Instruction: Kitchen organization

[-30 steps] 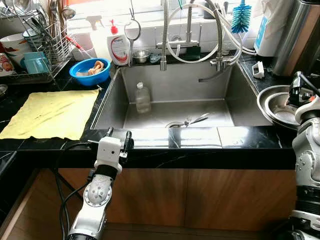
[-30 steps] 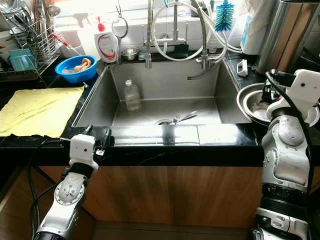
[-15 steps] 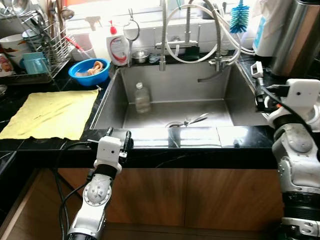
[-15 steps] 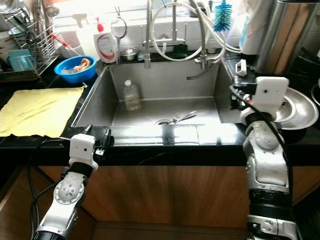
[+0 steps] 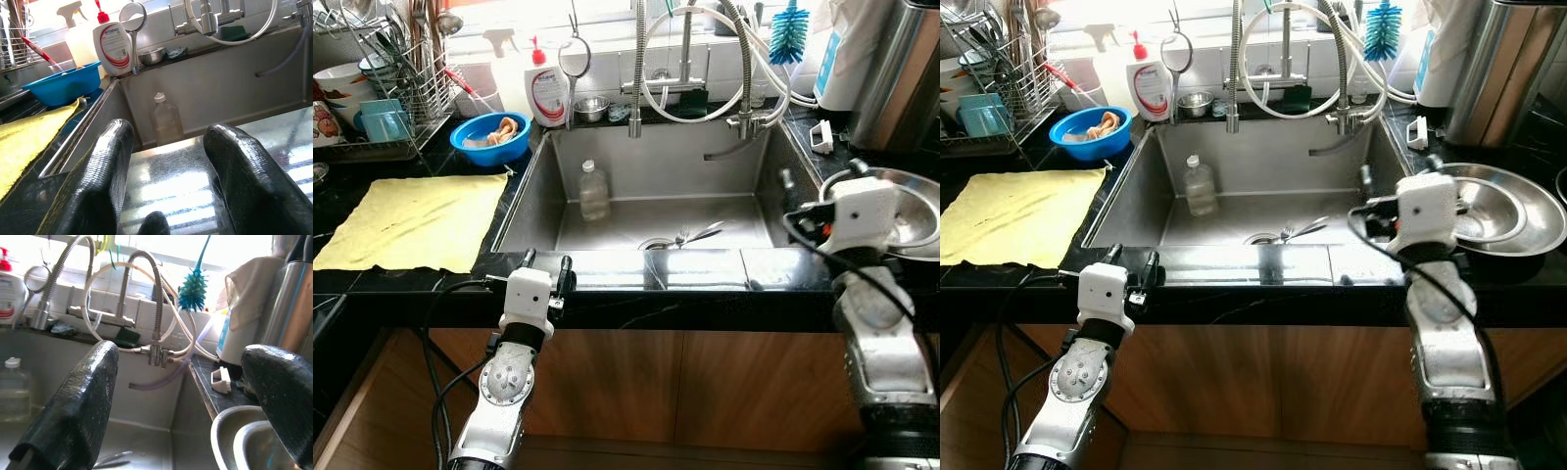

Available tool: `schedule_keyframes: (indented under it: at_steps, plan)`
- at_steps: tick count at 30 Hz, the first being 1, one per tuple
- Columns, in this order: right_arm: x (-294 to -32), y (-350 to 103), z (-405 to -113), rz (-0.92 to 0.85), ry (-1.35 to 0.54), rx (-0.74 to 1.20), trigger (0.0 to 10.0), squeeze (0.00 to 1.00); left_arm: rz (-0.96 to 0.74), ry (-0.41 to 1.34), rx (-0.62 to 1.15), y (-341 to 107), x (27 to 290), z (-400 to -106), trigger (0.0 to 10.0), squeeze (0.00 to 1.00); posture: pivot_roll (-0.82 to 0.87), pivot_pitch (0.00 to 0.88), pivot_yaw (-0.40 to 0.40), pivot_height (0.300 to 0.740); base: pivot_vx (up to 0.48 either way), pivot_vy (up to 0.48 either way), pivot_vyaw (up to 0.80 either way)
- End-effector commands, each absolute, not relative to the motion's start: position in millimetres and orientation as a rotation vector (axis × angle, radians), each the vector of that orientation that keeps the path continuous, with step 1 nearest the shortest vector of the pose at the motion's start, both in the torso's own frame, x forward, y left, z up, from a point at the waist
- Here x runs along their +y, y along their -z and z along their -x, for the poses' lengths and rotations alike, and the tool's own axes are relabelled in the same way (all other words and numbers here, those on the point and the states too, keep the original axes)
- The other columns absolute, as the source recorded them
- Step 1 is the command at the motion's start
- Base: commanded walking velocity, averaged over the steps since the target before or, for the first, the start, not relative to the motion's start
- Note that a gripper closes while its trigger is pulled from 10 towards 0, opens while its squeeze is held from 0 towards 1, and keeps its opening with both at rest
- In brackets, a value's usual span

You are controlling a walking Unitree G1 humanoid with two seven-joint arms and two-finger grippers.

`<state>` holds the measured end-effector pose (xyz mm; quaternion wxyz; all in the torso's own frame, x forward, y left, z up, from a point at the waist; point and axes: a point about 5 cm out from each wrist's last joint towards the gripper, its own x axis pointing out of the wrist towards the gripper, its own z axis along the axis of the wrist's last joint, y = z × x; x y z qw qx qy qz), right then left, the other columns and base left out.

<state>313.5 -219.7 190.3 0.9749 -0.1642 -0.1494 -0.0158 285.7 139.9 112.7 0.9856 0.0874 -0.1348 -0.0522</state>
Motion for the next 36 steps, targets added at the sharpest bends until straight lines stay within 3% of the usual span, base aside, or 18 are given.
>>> schedule_keyframes:
  at_steps: [1, 3, 15, 18, 23, 36]
  plan:
    - [-214.2, -181.4, -310.8, 0.328, 0.015, -0.295, 10.0, 0.0, -0.2, 0.101, -0.211, -99.7, 143.2, -282.6, 10.0, 0.0, -0.14, 0.0, 0.071, 0.74, 0.0, 0.0, 0.0]
    - [-208.2, -159.2, -303.8, 0.315, 0.0, -0.253, 10.0, 0.0, -0.201, 0.096, -0.216, -100.5, 143.6, -282.9, 10.0, 0.0, -0.14, 0.0, 0.071, 0.74, 0.0, 0.0, 0.0]
    - [-205.3, -149.7, -300.4, 0.305, -0.001, -0.25, 10.0, 0.0, -0.2, 0.093, -0.218, -101.0, 143.5, -283.2, 10.0, 0.0, -0.14, 0.0, 0.07, 0.74, 0.0, 0.0, 0.0]
    - [-222.5, -204.4, -295.1, 0.313, 0.103, -0.394, 10.0, 0.0, -0.209, 0.094, -0.216, -102.6, 146.3, -289.9, 10.0, 0.0, -0.17, 0.0, 0.101, 0.74, 0.0, 0.0, 0.0]
    - [-252.5, -226.7, -291.5, 0.253, 0.255, -0.439, 10.0, 0.0, -0.214, 0.105, -0.217, -103.7, 145.9, -292.7, 10.0, 0.0, -0.17, 0.0, 0.111, 0.74, 0.0, 0.0, 0.0]
    - [-296.8, -211.0, -287.5, -0.1, 0.589, -0.228, 10.0, 0.0, -0.225, 0.123, -0.212, -102.2, 147.7, -292.7, 10.0, 0.0, -0.16, 0.0, 0.121, 0.74, 0.0, 0.0, 0.0]
